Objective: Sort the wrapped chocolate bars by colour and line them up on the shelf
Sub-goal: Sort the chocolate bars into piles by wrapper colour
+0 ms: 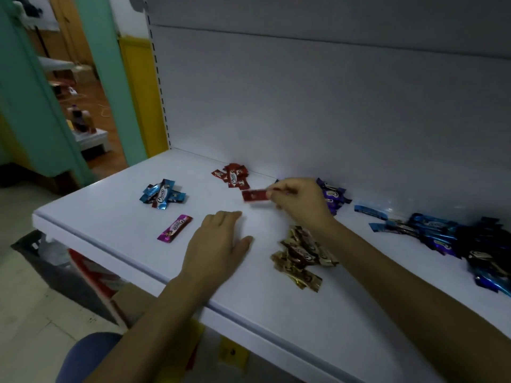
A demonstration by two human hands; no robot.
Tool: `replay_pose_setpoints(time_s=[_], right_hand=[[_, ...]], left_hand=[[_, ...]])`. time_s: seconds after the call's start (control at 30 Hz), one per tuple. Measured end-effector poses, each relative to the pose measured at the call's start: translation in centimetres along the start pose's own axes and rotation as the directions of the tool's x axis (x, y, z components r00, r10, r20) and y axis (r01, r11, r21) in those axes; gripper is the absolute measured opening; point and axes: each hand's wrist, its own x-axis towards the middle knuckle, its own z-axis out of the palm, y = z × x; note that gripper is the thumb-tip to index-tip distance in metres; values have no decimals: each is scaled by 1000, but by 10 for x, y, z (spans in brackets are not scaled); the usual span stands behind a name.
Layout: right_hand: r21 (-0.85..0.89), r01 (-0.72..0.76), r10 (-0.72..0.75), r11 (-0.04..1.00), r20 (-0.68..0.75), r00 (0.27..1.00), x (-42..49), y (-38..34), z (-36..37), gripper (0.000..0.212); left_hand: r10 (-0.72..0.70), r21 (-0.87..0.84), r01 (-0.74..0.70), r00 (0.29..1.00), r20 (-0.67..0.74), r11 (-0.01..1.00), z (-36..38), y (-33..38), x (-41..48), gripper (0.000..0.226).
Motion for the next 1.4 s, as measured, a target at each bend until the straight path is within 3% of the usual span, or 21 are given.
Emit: replay_pose_setpoints(time_s=[0.13, 0.23, 0.37, 0.53, 0.6, 0.73, 0.87, 0.93, 1.03, 1.17, 1.3, 1.4], right_hand=[[-252, 42, -77, 967, -128, 989, 65, 4, 37, 15], [-515, 72, -188, 854, -176, 966, 99, 8, 66, 19], [-752, 160, -143, 639, 88, 986, 113, 22, 93, 20], [-735, 206, -106, 646, 181, 978, 108, 17, 88, 26], [-678, 224, -144, 701, 173, 974, 96, 12, 77, 22], [-508, 209, -193, 836, 83, 978, 43, 11, 35, 20], [-337, 90, -133, 937, -107, 985, -15, 16, -36, 17], [-336, 36, -110, 941, -202, 973, -46, 28, -72, 16], [-364, -66, -62, 929, -328, 943, -96, 58, -127, 19], [-438, -306, 50, 845, -505, 862, -149, 99, -193, 18], [-589, -475, -11, 654, -635, 772, -173, 120, -232, 15], [-581, -631, -11, 515, -740, 673, -180, 137, -249, 26]], left_hand=[[27, 81, -32, 998, 64, 996, 7, -1, 3, 50], [11, 30, -13, 997, 80, 999, 8, -5, 5, 47], [10, -1, -10, 996, 94, 1000, 8, -8, 6, 48], [-8, -41, 12, 996, 84, 999, 9, -11, 9, 49], [-34, -125, 41, 997, 65, 991, 7, -9, 7, 49], [-26, -192, 4, 993, -115, 981, -2, -1, 9, 48], [203, -206, -237, 964, -174, 950, 3, 55, 39, 42], [305, -275, -326, 945, -116, 905, 24, 97, 46, 41], [437, -319, -406, 899, 28, 856, 68, 156, 42, 56], [439, -267, -371, 857, 271, 889, 113, 201, 39, 69], [378, -158, -344, 865, 329, 926, 141, 216, 55, 76], [285, -65, -281, 890, 355, 958, 155, 218, 75, 87]])
